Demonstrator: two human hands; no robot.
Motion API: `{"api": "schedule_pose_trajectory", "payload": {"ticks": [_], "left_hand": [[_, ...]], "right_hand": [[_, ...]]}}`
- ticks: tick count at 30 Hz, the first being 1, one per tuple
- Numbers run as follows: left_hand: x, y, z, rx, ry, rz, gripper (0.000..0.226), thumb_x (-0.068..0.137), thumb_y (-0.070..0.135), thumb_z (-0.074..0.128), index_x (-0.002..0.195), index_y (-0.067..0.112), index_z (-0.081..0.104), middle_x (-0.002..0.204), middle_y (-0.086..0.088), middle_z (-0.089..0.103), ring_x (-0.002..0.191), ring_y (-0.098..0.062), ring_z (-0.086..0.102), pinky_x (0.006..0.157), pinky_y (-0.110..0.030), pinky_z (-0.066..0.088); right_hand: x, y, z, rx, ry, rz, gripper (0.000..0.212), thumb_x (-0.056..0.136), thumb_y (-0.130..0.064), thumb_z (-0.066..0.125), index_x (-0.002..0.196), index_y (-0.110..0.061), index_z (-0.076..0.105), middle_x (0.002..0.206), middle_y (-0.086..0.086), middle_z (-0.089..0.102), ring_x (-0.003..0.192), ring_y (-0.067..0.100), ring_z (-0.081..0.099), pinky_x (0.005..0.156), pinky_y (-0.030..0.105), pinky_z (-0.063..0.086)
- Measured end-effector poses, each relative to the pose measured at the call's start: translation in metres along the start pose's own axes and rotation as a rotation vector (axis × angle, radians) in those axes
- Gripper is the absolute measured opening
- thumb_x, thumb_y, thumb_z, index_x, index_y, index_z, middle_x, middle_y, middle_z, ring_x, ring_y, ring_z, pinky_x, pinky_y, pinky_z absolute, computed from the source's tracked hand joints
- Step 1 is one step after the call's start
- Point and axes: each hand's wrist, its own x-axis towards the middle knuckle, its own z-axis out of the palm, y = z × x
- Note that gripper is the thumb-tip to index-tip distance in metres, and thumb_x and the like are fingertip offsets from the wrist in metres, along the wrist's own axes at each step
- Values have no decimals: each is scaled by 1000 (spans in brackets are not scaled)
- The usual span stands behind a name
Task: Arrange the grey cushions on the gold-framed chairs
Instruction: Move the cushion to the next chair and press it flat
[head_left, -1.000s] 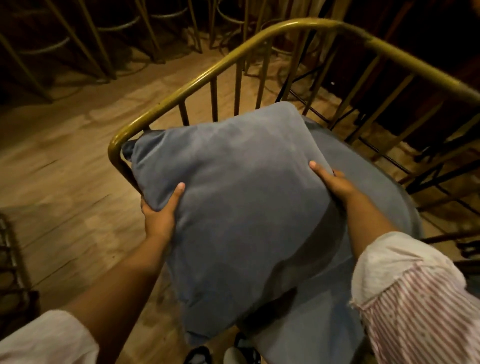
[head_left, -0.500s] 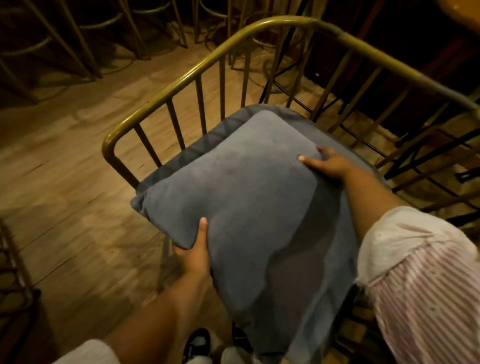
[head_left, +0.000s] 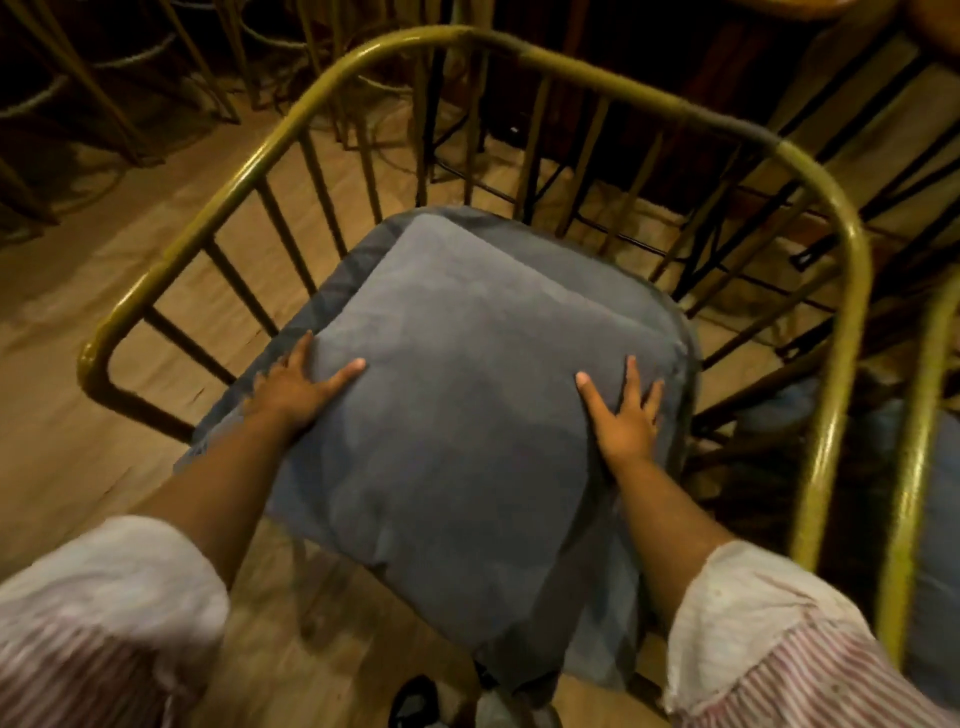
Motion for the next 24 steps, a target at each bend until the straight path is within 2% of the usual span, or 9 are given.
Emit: {"api": "schedule_pose_trajectory", "payload": {"ticks": [3, 5, 7, 9, 13, 16, 19, 20, 24], "left_hand": [[18, 11, 1, -57, -120, -71, 119, 51, 93, 42, 151, 38, 6, 163, -8, 4, 149, -36, 5, 119, -56, 9], [23, 12, 2, -116, -115, -102, 130, 38, 97, 46, 149, 41, 10, 163, -8, 8, 148, -37, 9, 118, -58, 14], [23, 10, 3, -147, -74, -104, 135, 29, 98, 51, 147, 39, 21, 160, -7, 20, 145, -37, 22, 115, -58, 23], [16, 12, -1, -142, -53, -79, 132, 31, 96, 54, 145, 35, 29, 157, -7, 30, 141, -37, 31, 112, -57, 30], [-1, 17, -5, -126, -48, -56, 126, 33, 96, 54, 142, 38, 33, 153, -5, 38, 137, -37, 38, 110, -58, 31], [-10, 12, -7, -73, -44, -47, 123, 35, 97, 51, 141, 36, 35, 150, -7, 41, 136, -37, 39, 110, -57, 32], [-16, 4, -1, 58, -75, -86, 117, 52, 93, 45, 149, 33, 20, 157, -15, 25, 143, -42, 23, 115, -60, 19], [-17, 3, 4, 75, -90, -105, 112, 58, 90, 42, 151, 33, 13, 159, -17, 17, 145, -42, 16, 116, -61, 13], [-27, 17, 18, 104, -57, -85, 90, 77, 80, 30, 151, 38, -1, 162, -14, -1, 147, -42, 2, 116, -60, -1]], "right_hand": [[-12, 33, -1, 442, -11, 85, 92, 81, -43, 67, 152, -33, 9, 160, 2, 15, 145, 24, 22, 110, 31, 25], [-19, 43, 3, 595, -50, 121, 93, 82, -37, 67, 152, -31, 6, 157, 0, 24, 141, 23, 31, 103, 29, 32], [-21, 43, 4, 658, -64, 143, 96, 79, -40, 70, 151, -35, 7, 155, 0, 28, 138, 26, 36, 106, 35, 36], [-24, 39, 4, 685, -70, 171, 97, 77, -42, 71, 151, -37, 9, 154, 0, 31, 136, 27, 39, 109, 43, 37], [-34, 35, -3, 719, -69, 215, 94, 76, -40, 73, 151, -34, 16, 151, 1, 38, 132, 27, 43, 102, 37, 39], [-39, 38, -6, 690, -78, 238, 97, 72, -43, 76, 150, -30, 21, 151, 2, 39, 131, 28, 44, 106, 41, 40], [-43, 34, -3, 603, -96, 227, 122, 51, -63, 78, 151, -33, 15, 152, 4, 37, 133, 31, 42, 110, 48, 37], [-43, 32, -1, 564, -89, 223, 123, 51, -63, 78, 151, -33, 12, 153, 5, 35, 134, 32, 41, 110, 49, 36], [-47, 26, 7, 409, 31, 209, 96, 81, -48, 66, 153, -29, 4, 154, 14, 28, 137, 38, 35, 110, 47, 31]]}}
